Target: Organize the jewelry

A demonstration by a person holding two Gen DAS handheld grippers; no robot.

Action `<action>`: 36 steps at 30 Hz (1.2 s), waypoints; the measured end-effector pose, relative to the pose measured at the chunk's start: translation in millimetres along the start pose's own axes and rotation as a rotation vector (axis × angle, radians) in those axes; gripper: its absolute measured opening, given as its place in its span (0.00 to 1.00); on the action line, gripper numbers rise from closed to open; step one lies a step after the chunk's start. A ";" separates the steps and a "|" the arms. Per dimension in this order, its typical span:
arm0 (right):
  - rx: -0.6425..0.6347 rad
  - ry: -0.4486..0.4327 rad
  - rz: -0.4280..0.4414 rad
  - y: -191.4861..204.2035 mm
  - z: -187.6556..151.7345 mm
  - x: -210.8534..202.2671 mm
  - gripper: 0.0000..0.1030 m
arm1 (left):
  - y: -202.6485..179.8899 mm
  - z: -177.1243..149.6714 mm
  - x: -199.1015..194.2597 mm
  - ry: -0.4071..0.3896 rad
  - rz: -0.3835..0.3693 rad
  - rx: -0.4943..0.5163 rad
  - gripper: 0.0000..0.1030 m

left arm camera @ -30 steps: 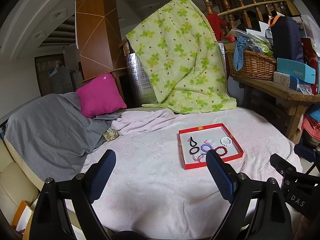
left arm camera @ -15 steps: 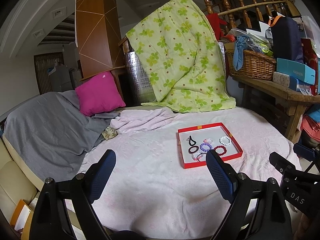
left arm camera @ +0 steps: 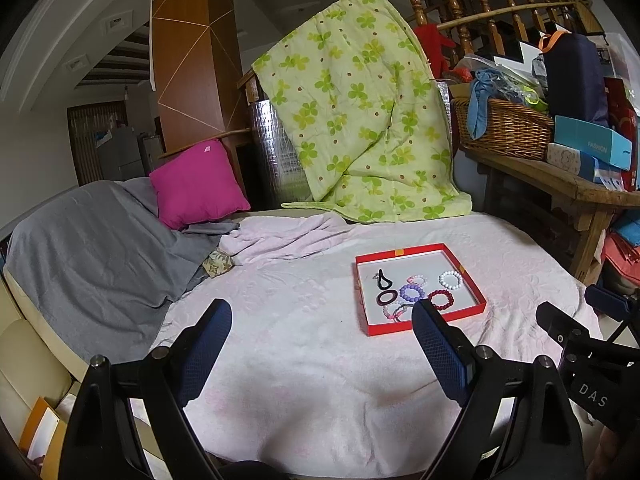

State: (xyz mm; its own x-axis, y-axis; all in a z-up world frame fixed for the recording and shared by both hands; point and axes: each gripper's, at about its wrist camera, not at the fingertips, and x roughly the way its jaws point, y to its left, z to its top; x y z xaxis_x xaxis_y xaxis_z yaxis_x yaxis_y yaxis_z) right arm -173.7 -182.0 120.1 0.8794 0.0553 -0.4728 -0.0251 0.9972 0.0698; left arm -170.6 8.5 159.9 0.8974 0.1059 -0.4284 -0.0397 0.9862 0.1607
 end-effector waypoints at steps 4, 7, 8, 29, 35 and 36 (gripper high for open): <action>0.002 -0.003 0.001 -0.2 3.1 -0.4 0.75 | -0.2 0.3 0.4 -0.002 -0.001 -0.002 0.89; 0.002 -0.005 0.000 0.8 4.4 0.0 0.75 | -0.7 0.5 1.4 -0.001 -0.002 -0.004 0.89; 0.001 -0.004 0.000 0.8 4.2 0.4 0.75 | -1.1 0.1 1.5 -0.001 0.000 -0.005 0.89; 0.003 0.009 -0.003 1.1 6.1 6.2 0.75 | -2.4 -0.5 4.5 0.013 -0.007 -0.006 0.89; -0.002 0.010 -0.007 1.0 6.8 10.0 0.75 | 0.0 0.0 10.6 0.019 -0.010 -0.006 0.89; -0.002 0.011 -0.008 0.7 7.3 11.2 0.75 | 0.2 -0.1 11.5 0.019 -0.010 -0.007 0.89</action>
State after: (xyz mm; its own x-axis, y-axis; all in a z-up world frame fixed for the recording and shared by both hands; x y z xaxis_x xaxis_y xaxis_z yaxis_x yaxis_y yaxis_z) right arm -160.5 -181.0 121.3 0.8744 0.0473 -0.4829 -0.0186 0.9978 0.0641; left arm -160.3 9.9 154.9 0.8891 0.0984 -0.4471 -0.0341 0.9881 0.1497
